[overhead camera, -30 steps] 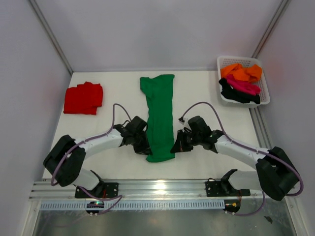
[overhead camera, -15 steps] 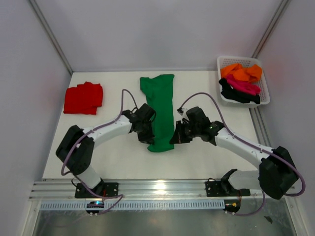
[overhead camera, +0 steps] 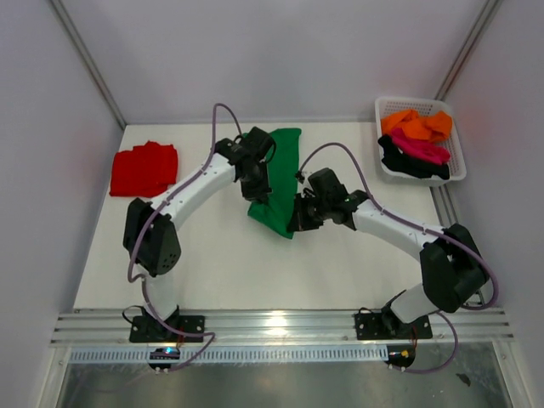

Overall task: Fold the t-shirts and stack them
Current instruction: Fold the folded rectangular tshirt in 1/3 of the way

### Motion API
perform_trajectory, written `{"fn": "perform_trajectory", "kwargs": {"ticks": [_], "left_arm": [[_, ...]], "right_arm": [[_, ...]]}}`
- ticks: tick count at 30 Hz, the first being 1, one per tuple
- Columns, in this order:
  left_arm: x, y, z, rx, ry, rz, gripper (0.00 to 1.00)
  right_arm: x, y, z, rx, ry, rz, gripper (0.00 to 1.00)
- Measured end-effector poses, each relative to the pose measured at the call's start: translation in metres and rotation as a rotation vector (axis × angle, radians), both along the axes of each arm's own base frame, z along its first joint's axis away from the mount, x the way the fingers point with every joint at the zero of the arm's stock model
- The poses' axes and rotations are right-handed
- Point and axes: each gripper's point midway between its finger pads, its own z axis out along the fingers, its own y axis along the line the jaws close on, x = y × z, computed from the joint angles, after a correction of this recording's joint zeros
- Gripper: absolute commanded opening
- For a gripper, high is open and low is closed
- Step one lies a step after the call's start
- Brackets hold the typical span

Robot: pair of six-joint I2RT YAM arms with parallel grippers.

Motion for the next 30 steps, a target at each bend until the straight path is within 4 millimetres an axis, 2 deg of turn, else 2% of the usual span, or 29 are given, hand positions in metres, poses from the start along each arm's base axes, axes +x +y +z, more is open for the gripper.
{"fn": "perform_trajectory", "kwargs": {"ticks": [5,9,14,18,22,30], "left_arm": [[0.006,0.006,0.003,0.03,0.01,-0.008,0.09],[0.01,0.018,-0.007,0.062,0.039,0.008,0.09],[0.018,0.024,-0.016,0.091,0.06,0.029,0.09],[0.027,0.025,-0.018,0.099,0.055,0.039,0.09],[0.035,0.028,-0.02,0.101,0.055,0.054,0.09],[0.043,0.031,-0.038,0.11,0.096,0.065,0.09]], "right_arm": [[0.024,-0.003,-0.006,-0.022,-0.01,-0.016,0.03],[0.056,-0.014,-0.006,-0.038,-0.007,-0.066,0.03],[0.107,-0.018,0.011,-0.031,-0.04,-0.111,0.03],[0.131,-0.013,0.025,-0.032,-0.067,-0.106,0.03],[0.138,-0.011,0.022,-0.048,-0.057,-0.095,0.03],[0.132,-0.014,0.013,-0.065,-0.028,-0.09,0.03]]}}
